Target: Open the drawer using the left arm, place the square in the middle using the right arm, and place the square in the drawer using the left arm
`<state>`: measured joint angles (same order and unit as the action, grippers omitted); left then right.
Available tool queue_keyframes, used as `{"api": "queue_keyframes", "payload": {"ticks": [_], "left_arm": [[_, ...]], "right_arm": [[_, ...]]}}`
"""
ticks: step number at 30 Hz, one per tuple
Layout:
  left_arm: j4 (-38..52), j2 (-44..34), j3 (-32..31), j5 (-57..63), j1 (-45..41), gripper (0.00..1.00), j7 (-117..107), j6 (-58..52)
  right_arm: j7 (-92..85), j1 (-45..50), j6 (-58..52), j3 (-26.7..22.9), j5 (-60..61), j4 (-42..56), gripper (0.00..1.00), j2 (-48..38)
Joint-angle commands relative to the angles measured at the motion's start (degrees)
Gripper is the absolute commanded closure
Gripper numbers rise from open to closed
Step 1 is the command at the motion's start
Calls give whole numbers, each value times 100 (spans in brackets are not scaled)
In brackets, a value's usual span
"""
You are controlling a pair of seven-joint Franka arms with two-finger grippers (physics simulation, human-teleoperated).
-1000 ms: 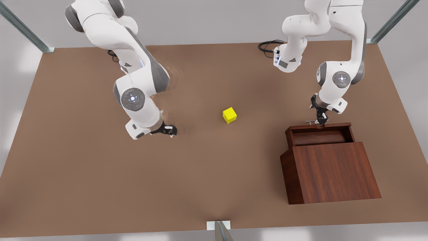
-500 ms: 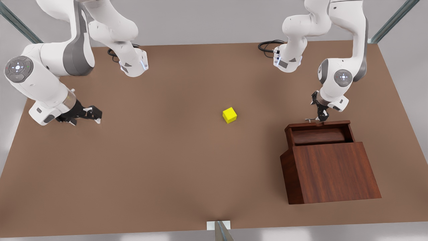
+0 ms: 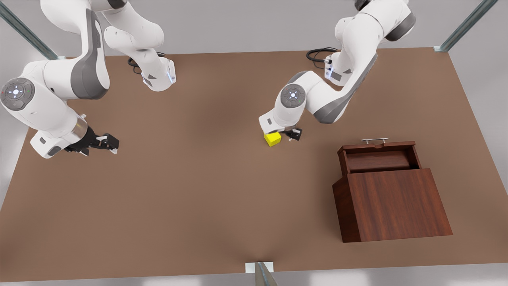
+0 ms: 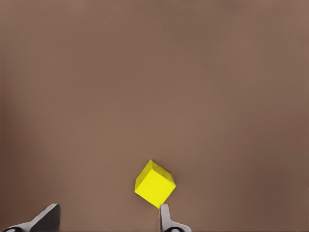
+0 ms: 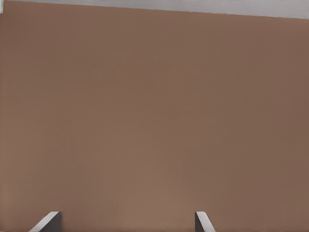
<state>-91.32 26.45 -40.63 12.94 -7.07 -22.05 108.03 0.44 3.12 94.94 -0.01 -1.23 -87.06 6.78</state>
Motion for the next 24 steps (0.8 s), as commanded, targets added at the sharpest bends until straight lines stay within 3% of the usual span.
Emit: {"api": "queue_keyframes", "payload": {"ticks": [1,2,7,12,24], "left_arm": [[-332,-26,169,191,-119,0,-28,471],[-860,-79,407,183,-391,0,33,1211],[-2021,-237,732,183,-875,0,2037,2258],[-2425,-166,1013,165,-875,0,2459,2582],[-2672,185,1049,174,-981,0,2459,3137]], "right_arm": [[0,13,7,10,0,-13,0,-1],[0,22,16,19,9,-13,0,-27],[0,22,25,36,9,-21,0,-1],[-9,22,25,36,9,-57,0,8],[-9,13,33,36,9,-48,0,25]]}}
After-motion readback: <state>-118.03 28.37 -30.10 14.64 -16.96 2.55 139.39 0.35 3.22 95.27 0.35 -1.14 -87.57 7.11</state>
